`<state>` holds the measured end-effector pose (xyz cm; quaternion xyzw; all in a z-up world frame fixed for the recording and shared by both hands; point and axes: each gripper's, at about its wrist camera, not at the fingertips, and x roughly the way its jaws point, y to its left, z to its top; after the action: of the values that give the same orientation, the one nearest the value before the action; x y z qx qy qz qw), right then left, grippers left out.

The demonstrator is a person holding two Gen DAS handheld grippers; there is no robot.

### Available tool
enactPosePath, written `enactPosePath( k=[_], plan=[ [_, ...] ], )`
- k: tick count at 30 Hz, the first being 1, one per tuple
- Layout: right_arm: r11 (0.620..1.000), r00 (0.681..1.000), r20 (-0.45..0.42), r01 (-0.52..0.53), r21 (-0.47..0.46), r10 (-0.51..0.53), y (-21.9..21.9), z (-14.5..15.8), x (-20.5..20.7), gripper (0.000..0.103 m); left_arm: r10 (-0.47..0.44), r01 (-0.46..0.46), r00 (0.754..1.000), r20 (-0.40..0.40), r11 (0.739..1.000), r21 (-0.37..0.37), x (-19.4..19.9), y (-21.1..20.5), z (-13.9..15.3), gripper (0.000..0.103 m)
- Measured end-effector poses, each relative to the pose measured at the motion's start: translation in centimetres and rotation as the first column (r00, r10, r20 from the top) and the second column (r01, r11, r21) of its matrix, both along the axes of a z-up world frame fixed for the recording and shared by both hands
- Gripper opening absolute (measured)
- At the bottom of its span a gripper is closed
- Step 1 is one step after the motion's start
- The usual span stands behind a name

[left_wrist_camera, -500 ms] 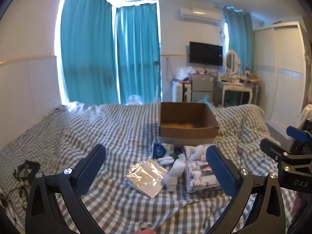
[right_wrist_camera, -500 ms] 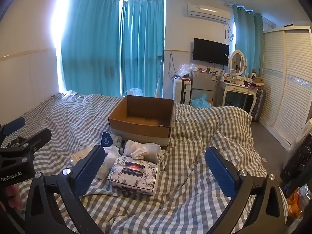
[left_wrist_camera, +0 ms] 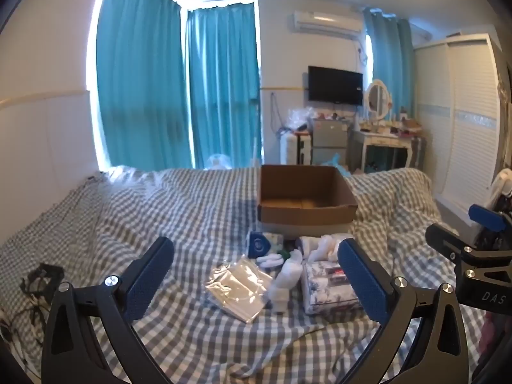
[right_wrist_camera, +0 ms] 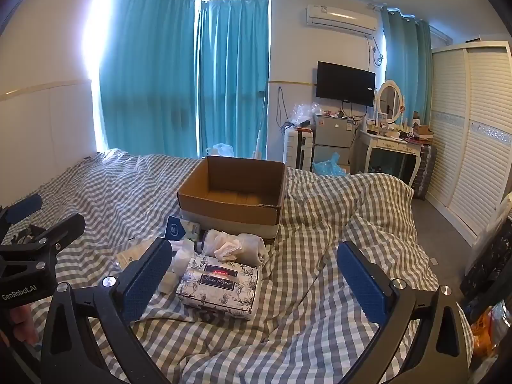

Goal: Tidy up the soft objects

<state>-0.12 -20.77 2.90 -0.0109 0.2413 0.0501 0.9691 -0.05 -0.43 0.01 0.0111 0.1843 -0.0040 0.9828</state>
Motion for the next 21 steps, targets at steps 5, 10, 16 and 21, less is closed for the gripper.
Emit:
enactPosePath(
  k=[5,10,16,21],
  plan=[
    [1.0,1.0,-0.001,0.0,0.0,0.0,-0.04,-0.02,0.0,0.103,0.0,0.0,1.0,0.0,1.0,-0.001,0.02,0.13,-0.17,0.103],
    [1.0,1.0,0.001,0.0,-0.001,0.0,-0.01,0.02,0.06,0.103,0.002,-0.002,1.0,0.0,1.0,0.0,0.17,0.03,-0.48,0.103],
    [1.0,1.0,0.0,-0.001,-0.003,0.001,0.05,0.09,0.13,0.103,-0.002,0.002,1.0,0.002,1.0,0.002,0.06,0.06,-0.53,0.103],
    [1.0,1.0,-0.002,-0.001,-0.002,0.001,-0.04,0.06,0.11,0.103,-0.001,0.001,1.0,-0.001,1.0,0.004,0.11,0.13,-0.39,0.103]
  ],
)
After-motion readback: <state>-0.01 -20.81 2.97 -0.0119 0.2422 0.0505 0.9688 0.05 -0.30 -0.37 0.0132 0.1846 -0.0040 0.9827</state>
